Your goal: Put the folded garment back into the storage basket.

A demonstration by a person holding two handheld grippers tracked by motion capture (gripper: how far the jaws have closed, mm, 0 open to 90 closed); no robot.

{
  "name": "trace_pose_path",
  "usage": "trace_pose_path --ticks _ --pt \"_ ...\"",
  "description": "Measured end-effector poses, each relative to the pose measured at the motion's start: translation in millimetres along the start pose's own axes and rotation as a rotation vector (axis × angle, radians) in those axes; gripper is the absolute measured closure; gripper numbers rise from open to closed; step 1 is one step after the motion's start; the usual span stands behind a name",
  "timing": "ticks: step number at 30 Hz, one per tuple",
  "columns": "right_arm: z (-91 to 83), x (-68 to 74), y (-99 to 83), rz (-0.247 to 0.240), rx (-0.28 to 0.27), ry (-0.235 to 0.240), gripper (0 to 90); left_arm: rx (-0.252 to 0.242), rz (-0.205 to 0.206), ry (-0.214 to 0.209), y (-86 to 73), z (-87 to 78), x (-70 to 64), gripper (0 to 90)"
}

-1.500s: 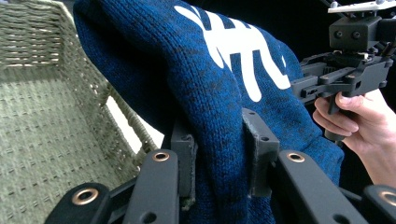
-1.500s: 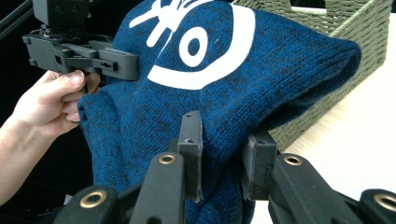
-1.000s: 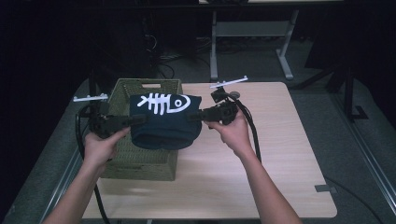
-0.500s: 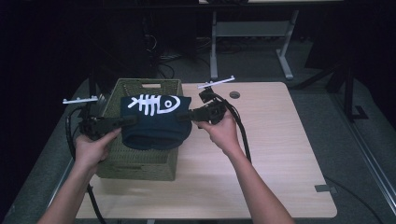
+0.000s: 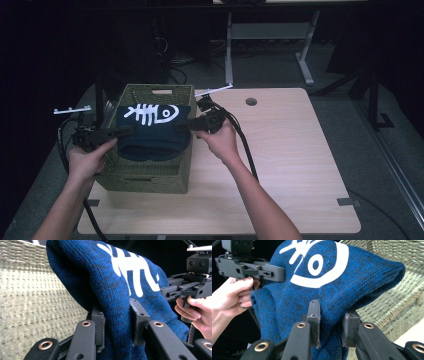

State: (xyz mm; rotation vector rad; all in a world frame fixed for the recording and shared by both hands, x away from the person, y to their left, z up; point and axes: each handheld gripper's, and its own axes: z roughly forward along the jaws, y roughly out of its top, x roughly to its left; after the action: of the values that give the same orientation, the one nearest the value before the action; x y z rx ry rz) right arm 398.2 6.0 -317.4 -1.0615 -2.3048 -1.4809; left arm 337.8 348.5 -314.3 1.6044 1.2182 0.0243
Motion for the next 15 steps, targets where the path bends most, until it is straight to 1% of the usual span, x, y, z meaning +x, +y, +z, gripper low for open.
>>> trace_pose_path --ticks 2,10,13,15 --pt "5.6 -0.2 0.4 0.006 -0.002 0.005 72.7 -0.006 -0.011 0.008 -0.9 -2.6 3.5 70.0" --pt "23.7 0.9 1.1 0.01 0.007 0.005 72.6 -0.004 -0.027 0.036 -3.6 -9.0 15.2 70.0" --pt "29.4 1.3 1.4 0.015 0.009 0.006 72.6 -0.003 -0.038 0.044 -4.5 -10.5 20.4 70.0" --pt "33.3 1.3 1.3 0.016 0.01 0.005 72.6 -0.009 -0.047 0.04 -5.5 -11.2 24.0 69.8"
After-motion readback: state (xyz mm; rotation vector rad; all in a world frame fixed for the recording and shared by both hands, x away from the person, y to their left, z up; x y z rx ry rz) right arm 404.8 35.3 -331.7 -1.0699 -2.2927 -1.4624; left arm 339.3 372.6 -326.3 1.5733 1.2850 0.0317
